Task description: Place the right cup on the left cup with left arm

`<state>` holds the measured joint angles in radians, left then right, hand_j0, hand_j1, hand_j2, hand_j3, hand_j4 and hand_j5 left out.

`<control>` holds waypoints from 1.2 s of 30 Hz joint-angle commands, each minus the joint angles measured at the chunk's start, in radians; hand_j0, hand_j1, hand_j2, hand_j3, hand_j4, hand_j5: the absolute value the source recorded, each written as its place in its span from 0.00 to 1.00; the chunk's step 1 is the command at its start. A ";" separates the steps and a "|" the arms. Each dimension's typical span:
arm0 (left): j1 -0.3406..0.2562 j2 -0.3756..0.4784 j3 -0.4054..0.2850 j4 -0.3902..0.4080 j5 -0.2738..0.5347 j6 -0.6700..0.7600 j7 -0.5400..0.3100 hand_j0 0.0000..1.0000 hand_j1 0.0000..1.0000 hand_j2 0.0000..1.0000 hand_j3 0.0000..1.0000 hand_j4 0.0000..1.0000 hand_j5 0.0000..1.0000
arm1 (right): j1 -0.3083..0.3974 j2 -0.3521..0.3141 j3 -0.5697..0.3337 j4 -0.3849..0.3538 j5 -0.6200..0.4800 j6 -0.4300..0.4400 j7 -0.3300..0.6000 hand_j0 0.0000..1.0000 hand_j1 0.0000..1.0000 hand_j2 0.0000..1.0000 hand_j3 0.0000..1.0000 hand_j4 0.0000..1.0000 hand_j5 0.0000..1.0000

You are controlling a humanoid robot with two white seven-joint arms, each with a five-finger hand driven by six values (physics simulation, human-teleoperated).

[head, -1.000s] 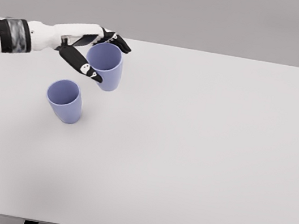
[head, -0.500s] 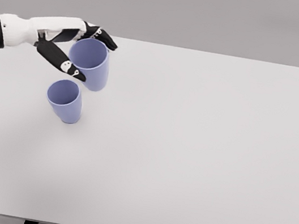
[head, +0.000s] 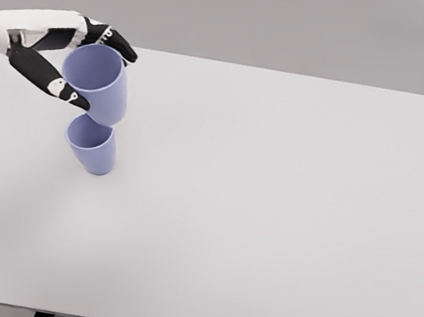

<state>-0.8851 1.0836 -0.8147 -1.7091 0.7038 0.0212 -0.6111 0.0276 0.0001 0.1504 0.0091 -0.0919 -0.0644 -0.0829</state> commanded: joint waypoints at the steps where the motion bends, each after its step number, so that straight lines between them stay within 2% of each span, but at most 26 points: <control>1: 0.000 0.016 0.002 -0.004 0.011 0.000 0.000 0.76 0.76 0.76 0.76 0.76 0.76 | 0.002 0.000 0.000 0.000 0.000 0.000 0.000 1.00 1.00 1.00 1.00 1.00 1.00; 5: 0.021 0.038 0.002 -0.004 0.013 0.000 0.000 0.76 0.76 0.76 0.76 0.76 0.76 | 0.002 0.000 0.000 0.000 0.000 0.000 0.000 1.00 1.00 1.00 1.00 1.00 1.00; 19: 0.040 0.075 0.002 -0.024 0.013 0.000 0.000 0.76 0.76 0.76 0.76 0.76 0.76 | 0.000 0.000 0.000 0.000 0.000 0.000 0.000 1.00 1.00 1.00 1.00 1.00 1.00; 36: 0.071 0.064 0.002 -0.020 0.009 0.000 0.000 0.76 0.76 0.76 0.76 0.76 0.76 | 0.000 0.000 0.000 0.000 0.000 0.000 0.000 1.00 1.00 1.00 1.00 1.00 1.00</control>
<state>-0.8145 1.1473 -0.8145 -1.7296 0.7085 0.0212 -0.6111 0.0291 0.0001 0.1504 0.0091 -0.0919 -0.0644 -0.0829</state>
